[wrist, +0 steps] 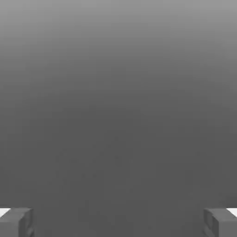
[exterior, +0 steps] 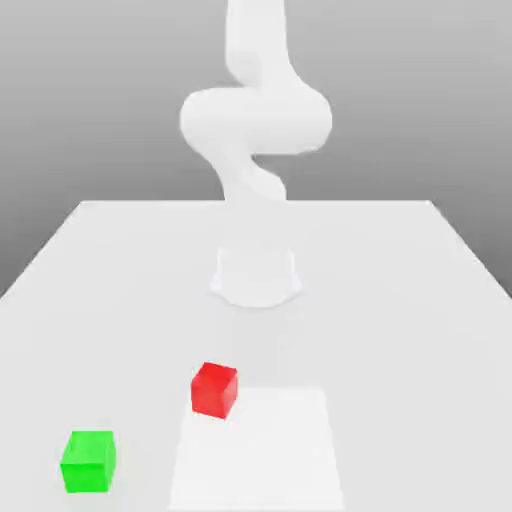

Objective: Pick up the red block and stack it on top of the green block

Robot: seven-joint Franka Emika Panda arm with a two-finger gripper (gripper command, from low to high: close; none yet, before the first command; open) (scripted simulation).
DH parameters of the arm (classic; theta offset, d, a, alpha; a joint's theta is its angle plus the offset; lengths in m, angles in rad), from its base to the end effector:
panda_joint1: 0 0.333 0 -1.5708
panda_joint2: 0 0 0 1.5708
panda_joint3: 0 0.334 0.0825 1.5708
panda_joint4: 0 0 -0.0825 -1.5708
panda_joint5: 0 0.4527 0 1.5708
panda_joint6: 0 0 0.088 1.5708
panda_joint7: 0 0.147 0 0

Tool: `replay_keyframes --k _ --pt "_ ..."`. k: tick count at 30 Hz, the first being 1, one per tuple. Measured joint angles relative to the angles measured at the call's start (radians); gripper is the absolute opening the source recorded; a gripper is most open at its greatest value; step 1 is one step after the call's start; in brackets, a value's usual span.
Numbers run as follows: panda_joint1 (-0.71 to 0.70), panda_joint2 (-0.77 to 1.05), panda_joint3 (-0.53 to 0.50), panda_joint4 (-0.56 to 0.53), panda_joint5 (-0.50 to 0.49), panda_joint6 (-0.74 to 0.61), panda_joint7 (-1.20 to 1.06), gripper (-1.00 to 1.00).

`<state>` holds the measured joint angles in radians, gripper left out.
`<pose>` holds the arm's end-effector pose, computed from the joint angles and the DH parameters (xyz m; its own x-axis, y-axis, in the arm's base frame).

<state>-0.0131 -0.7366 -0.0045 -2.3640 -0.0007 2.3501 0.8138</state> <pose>0.4565 -0.0085 0.6405 0.5031 -0.7363 0.4525 -0.5564 -0.6766 -0.4824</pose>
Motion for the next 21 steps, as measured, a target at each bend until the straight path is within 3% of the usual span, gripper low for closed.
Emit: replay_keyframes --k 16,21 --pt "-0.104 0.534 -0.033 -0.498 -0.012 0.404 0.119 0.0" --pt "-0.118 0.792 -0.033 -0.534 0.014 0.607 0.115 0.0"
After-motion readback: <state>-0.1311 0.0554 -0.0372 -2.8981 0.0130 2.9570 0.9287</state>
